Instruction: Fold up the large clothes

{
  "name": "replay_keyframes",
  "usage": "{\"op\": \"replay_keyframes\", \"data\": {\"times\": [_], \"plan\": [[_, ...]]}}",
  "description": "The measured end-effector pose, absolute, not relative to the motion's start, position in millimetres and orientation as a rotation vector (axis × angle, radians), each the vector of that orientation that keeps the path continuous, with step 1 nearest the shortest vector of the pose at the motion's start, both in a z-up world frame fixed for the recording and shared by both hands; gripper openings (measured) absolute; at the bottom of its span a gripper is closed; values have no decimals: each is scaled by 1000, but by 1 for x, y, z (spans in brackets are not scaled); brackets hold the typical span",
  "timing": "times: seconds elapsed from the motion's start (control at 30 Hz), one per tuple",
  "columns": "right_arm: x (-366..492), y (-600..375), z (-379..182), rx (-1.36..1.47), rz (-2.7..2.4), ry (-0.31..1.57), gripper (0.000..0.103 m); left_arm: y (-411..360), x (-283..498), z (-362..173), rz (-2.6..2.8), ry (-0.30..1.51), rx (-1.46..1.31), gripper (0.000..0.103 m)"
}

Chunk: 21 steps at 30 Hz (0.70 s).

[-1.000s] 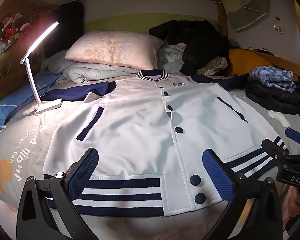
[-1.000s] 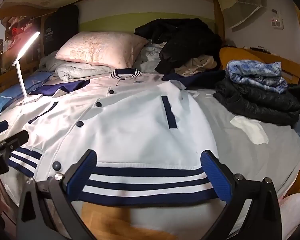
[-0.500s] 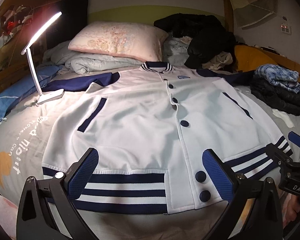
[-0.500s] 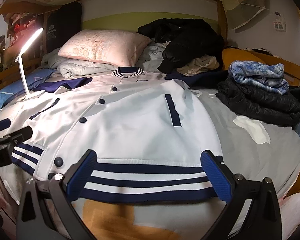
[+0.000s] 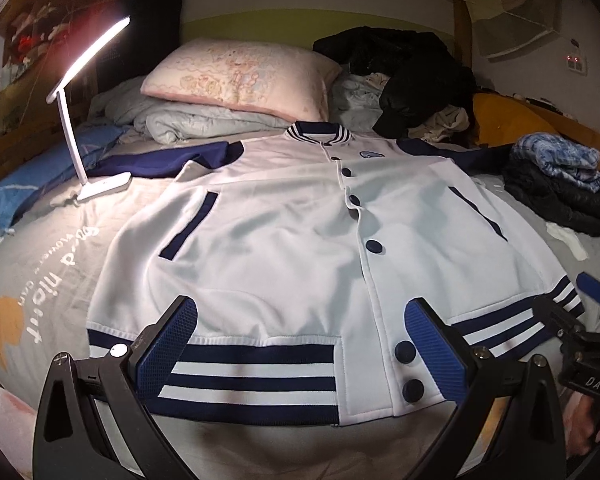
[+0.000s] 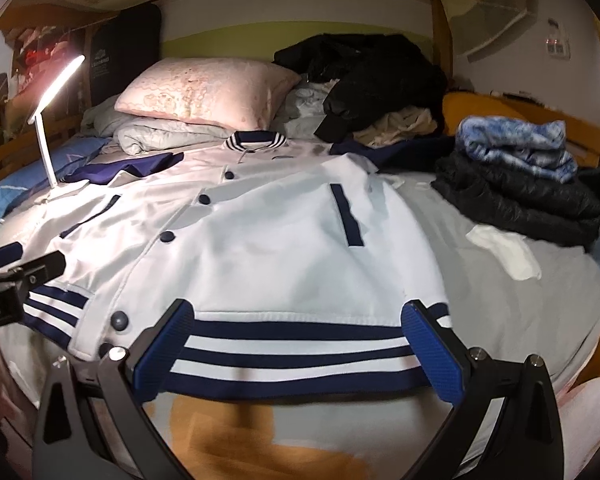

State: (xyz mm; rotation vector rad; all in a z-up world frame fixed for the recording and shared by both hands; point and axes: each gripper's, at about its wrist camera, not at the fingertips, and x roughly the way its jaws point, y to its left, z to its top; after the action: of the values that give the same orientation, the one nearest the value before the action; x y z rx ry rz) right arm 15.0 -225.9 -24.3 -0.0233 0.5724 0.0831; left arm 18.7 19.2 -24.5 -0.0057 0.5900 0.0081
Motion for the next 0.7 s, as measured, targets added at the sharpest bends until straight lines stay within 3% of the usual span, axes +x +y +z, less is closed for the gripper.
{"op": "replay_keyframes", "data": {"times": [0.2,0.4,0.7], "plan": [[9,-219,-21,-87,74,540,103,25,18,-26,14,588,-21,103],[5,-220,-16,-92,52,497,103,27,1,-21,52,418,-9,103],[10,-231,-15,-41,45,540,103,18,1,-21,-10,458,19,103]]}}
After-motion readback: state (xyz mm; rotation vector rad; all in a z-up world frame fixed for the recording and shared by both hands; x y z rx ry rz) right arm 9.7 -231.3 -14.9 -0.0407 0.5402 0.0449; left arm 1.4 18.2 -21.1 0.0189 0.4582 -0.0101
